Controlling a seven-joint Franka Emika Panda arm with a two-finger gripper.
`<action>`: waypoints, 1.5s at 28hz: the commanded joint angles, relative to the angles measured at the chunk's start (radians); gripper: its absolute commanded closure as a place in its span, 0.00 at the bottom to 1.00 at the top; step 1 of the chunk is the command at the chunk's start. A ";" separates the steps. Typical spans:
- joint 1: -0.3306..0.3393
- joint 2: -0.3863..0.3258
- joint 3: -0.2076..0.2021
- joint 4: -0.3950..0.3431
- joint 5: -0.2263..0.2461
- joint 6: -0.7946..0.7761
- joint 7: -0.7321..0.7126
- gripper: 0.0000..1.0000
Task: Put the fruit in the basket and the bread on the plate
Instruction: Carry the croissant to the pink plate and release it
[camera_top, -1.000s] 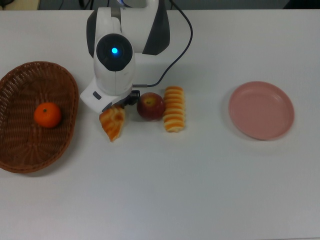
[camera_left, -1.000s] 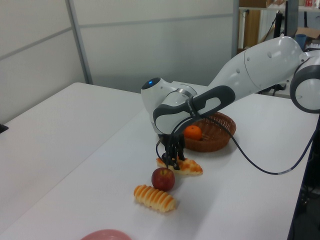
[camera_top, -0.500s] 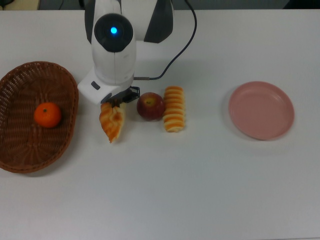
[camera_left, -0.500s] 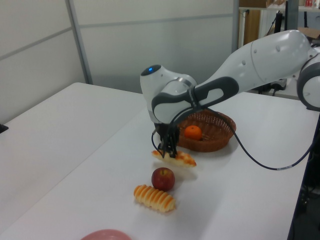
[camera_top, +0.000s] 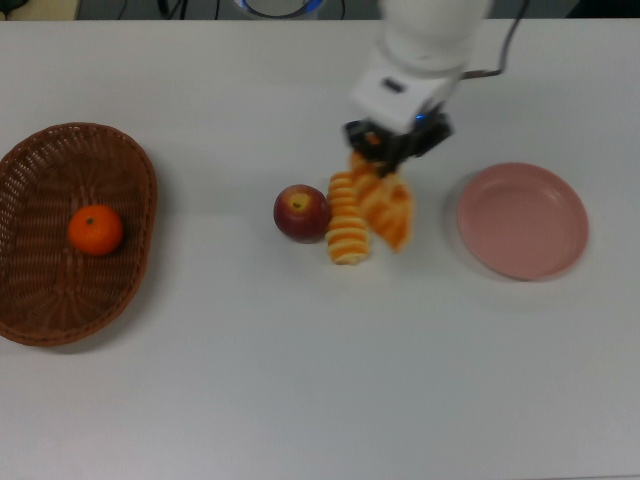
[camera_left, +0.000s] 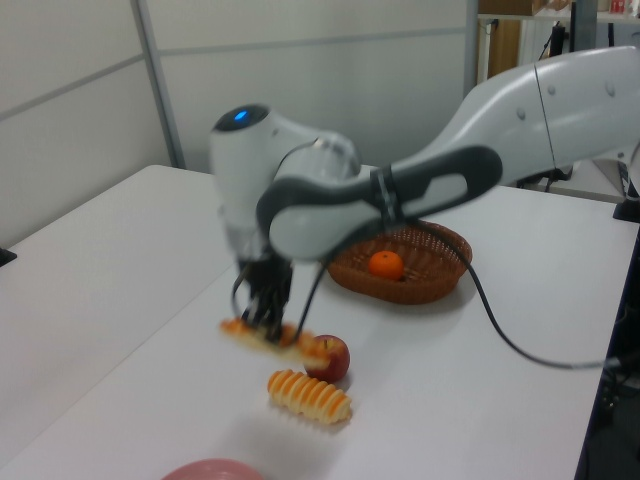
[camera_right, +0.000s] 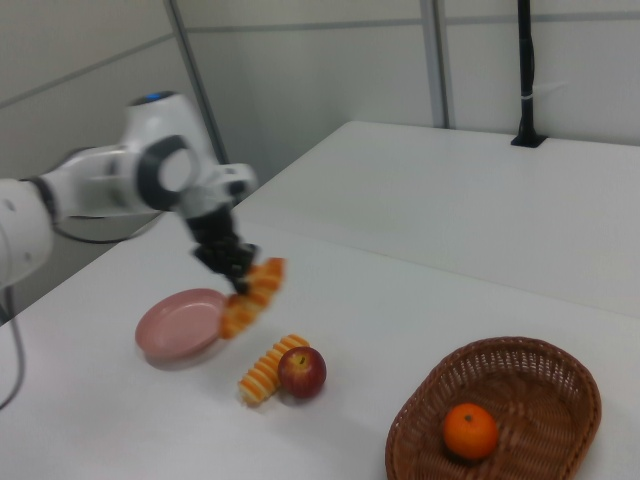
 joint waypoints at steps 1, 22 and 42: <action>0.106 0.015 -0.012 0.005 -0.024 -0.003 0.070 0.97; 0.221 0.141 -0.015 -0.003 -0.131 0.157 0.135 0.00; 0.008 0.081 -0.026 -0.001 -0.125 -0.040 0.006 0.00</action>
